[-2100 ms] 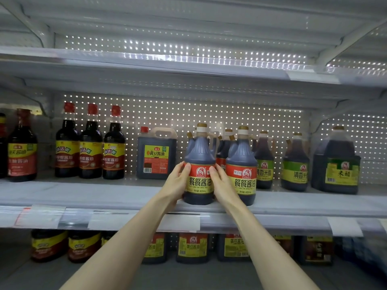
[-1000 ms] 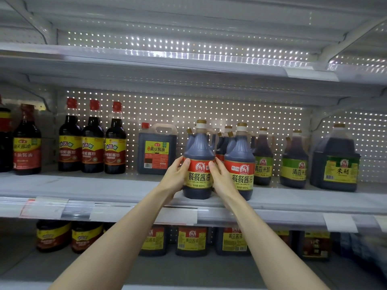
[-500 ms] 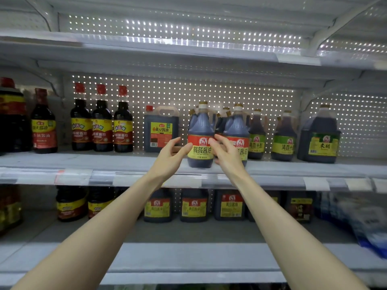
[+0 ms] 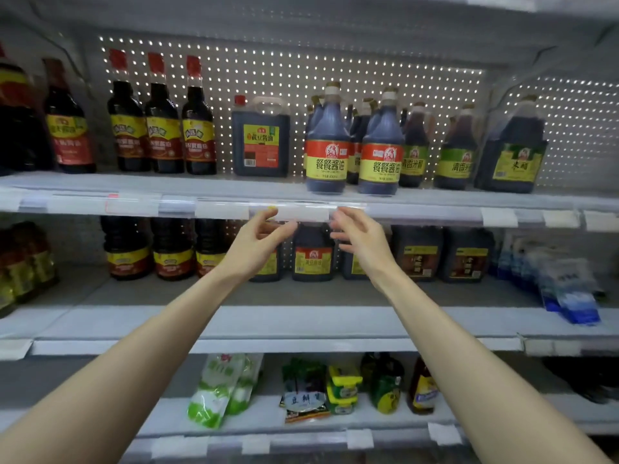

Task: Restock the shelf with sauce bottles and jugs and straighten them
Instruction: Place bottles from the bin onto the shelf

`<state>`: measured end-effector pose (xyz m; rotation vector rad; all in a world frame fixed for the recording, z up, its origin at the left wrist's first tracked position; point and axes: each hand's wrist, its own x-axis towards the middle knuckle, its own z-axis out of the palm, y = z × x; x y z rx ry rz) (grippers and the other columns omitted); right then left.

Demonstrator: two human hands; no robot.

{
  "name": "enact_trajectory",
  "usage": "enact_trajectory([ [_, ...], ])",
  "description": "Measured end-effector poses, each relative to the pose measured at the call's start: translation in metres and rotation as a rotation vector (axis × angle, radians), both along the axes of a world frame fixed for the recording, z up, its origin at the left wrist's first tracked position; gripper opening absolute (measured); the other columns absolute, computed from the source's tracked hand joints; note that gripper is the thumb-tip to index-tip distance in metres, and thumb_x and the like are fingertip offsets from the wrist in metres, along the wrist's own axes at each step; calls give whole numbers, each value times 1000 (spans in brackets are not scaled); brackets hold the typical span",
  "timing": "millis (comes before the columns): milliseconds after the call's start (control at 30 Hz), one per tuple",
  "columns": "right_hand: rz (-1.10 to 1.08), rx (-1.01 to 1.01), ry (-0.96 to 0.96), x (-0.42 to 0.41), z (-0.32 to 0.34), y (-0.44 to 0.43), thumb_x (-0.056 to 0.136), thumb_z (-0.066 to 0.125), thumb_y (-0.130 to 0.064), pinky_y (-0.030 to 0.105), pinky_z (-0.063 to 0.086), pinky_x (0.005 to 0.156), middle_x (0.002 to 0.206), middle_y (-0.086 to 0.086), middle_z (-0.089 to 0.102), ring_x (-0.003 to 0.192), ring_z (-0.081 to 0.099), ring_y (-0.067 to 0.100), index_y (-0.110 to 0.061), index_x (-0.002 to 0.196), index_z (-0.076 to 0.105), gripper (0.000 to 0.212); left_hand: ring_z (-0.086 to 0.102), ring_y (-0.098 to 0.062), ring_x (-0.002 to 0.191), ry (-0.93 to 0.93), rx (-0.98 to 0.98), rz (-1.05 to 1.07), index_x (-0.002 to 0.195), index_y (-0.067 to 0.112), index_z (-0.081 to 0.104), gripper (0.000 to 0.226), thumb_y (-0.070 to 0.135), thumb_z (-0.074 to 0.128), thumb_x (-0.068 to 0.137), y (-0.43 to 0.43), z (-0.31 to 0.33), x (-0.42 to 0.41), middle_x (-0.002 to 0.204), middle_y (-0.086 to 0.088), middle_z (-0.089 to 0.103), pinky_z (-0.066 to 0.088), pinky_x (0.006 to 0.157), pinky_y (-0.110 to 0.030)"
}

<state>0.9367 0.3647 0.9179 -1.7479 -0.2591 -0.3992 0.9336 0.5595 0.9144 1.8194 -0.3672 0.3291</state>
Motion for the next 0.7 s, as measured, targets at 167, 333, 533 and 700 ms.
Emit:
enact_trajectory([
  [167,48,-31,55,-1,-36,5,95,55,-40,29,52,87,114,0,67,99,65,11,-25,121,58,30,57,-14,113,73,-14,4,142,22,40,69,51,62,84,11,-33,-3,121,-1,59,47,93,-30],
  [333,102,-38,150,5,-79,24,95,55,-39,30,52,83,106,-4,68,93,67,11,-28,114,58,22,56,-14,112,181,-73,93,136,22,46,73,56,67,75,23,-79,-9,115,4,60,45,97,-33],
  [533,156,-31,314,9,-154,60,95,56,-38,35,52,86,100,-3,69,94,67,16,-30,106,58,14,58,-14,109,359,-108,150,136,23,46,65,53,66,82,58,-156,-21,120,-2,59,48,80,-24],
  [700,157,2,487,8,-239,91,95,57,-31,31,49,77,100,3,69,86,67,15,-27,100,60,7,61,-13,99,507,-161,182,130,17,51,61,44,71,80,87,-240,-22,109,-3,64,47,80,-22],
])
